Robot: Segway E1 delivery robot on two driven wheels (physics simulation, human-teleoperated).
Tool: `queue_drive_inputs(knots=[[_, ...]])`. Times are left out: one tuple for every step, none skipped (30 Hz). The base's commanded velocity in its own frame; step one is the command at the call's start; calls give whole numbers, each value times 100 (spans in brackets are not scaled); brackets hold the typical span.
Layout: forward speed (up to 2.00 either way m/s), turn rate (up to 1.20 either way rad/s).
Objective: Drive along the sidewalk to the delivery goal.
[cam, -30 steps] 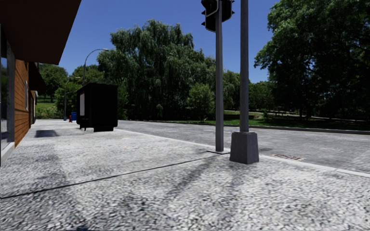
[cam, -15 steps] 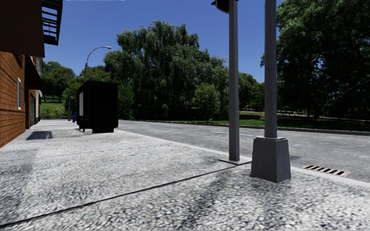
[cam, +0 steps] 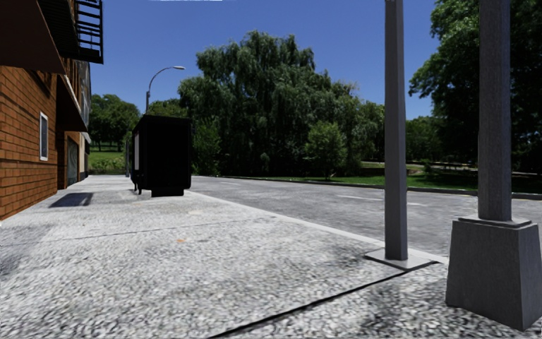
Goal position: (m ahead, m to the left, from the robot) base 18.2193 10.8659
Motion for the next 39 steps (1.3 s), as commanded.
queue_drive_inputs(knots=[[147,34],[147,34],[147,34],[147,34],[147,33],[147,33],[147,33],[147,33],[147,30],[147,27],[147,27],[146,26],[146,26],[146,26],[146,26],[146,26],[146,26],[146,26],[146,26],[146,26],[146,26],[146,26],[146,26],[146,26],[144,26],[144,27],[143,28],[143,28],[143,28],[143,29],[142,29],[142,29],[142,29],[142,31],[142,34],[142,37],[142,37],[141,40],[141,42]])
